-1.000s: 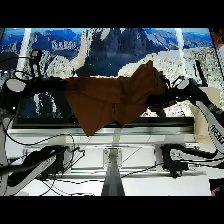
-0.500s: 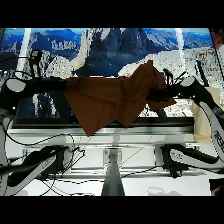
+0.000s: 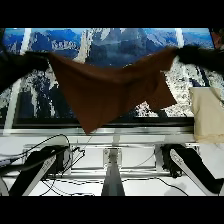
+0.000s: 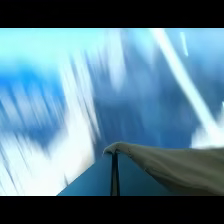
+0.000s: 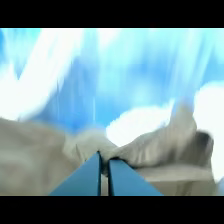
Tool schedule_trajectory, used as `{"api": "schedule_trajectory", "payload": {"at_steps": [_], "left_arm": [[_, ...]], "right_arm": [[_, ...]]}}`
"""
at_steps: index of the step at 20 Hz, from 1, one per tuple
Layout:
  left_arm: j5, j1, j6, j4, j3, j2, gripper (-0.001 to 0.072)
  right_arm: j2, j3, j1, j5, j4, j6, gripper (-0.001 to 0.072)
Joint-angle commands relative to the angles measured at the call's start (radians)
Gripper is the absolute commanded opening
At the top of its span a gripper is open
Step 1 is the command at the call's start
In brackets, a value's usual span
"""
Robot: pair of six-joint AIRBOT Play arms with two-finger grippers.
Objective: Fold the clothes and pants, and hang the long-sleeved shirts on hangers.
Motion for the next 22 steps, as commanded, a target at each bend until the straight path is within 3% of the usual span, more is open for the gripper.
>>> {"api": "schedule_trajectory", "payload": {"at_steps": [1, 4, 11, 16, 18, 22], "left_arm": [[0.314, 0.001, -0.015, 0.0, 0.057, 0.189, 0.0012], [0.462, 0.001, -0.079, 0.0, 0.057, 0.332, 0.0013], [0.603, 0.001, -0.074, 0.001, 0.057, 0.539, 0.0012], [0.428, 0.001, -0.105, 0.001, 0.056, 0.397, 0.001], [0.333, 0.001, -0.15, 0.002, 0.056, 0.261, 0.001], [0.106, 0.001, -0.149, 0.055, 0.056, -0.126, 0.0012]], "right_arm": [[0.178, 0.164, -0.001, -0.195, -0.037, -0.002, 0.0017], [0.257, 0.225, 0.0, -0.23, -0.031, -0.014, 0.0018], [0.33, 0.253, 0.0, -0.241, 0.035, -0.014, 0.0017], [0.212, 0.253, 0.0, -0.209, -0.051, -0.014, 0.0017], [0.11, 0.253, 0.0, -0.107, -0.052, -0.002, 0.0017], [-0.177, 0.253, 0.0, 0.171, -0.055, -0.002, 0.0017]]}}
